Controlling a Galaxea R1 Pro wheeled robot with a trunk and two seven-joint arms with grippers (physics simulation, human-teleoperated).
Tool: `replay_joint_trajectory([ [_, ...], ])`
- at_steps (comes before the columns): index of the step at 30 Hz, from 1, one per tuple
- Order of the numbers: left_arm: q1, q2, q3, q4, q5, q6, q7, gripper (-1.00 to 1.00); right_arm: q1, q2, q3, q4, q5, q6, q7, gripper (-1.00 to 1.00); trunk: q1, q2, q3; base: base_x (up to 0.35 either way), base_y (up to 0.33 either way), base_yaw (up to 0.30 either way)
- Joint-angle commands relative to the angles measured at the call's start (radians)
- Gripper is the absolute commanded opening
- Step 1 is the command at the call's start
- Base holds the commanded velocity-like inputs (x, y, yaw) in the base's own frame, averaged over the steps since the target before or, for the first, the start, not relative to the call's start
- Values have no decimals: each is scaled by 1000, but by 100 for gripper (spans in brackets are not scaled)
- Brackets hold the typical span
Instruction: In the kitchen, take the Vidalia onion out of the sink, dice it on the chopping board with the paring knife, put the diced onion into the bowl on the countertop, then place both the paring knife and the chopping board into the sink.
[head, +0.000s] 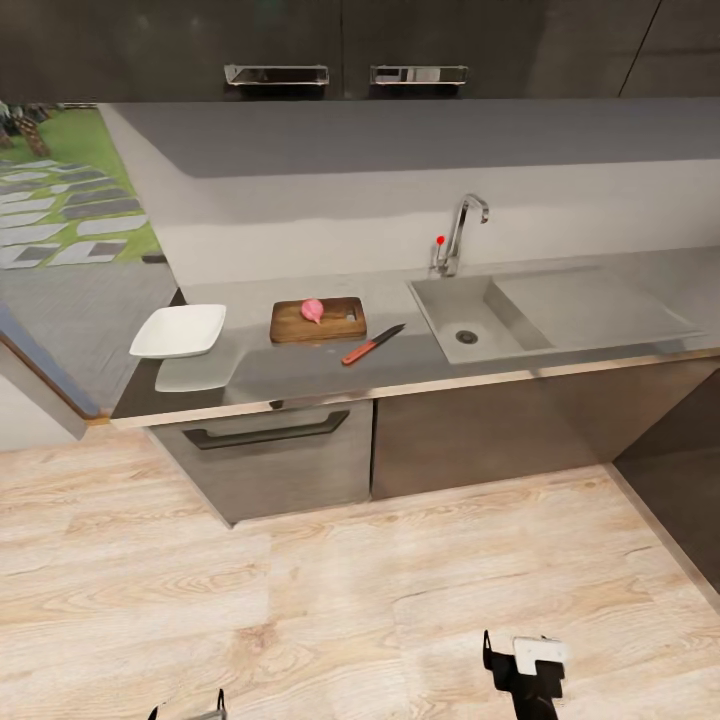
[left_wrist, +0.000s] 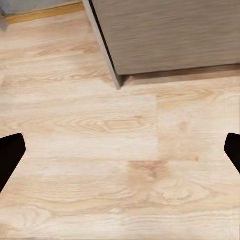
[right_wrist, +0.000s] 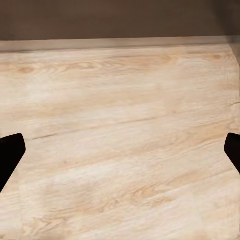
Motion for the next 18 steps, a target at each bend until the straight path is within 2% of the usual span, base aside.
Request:
replay_joint_trajectory([
  [1,-1,-1,-9,3,7,-5,16,100,-1,3,-5,-4,10,-11,11,100,0,-1,-1,0,0,0],
  [8,1,-1,-9,3,7,-5,38,100,-1,4,-2,1,12,-108,42,100,0,-1,-1,0,0,0],
  [18,1,-1,-8,3,7,-3,41,100,-1,1,-2,93,15,-158,48,100,0,-1,-1,0,0,0],
])
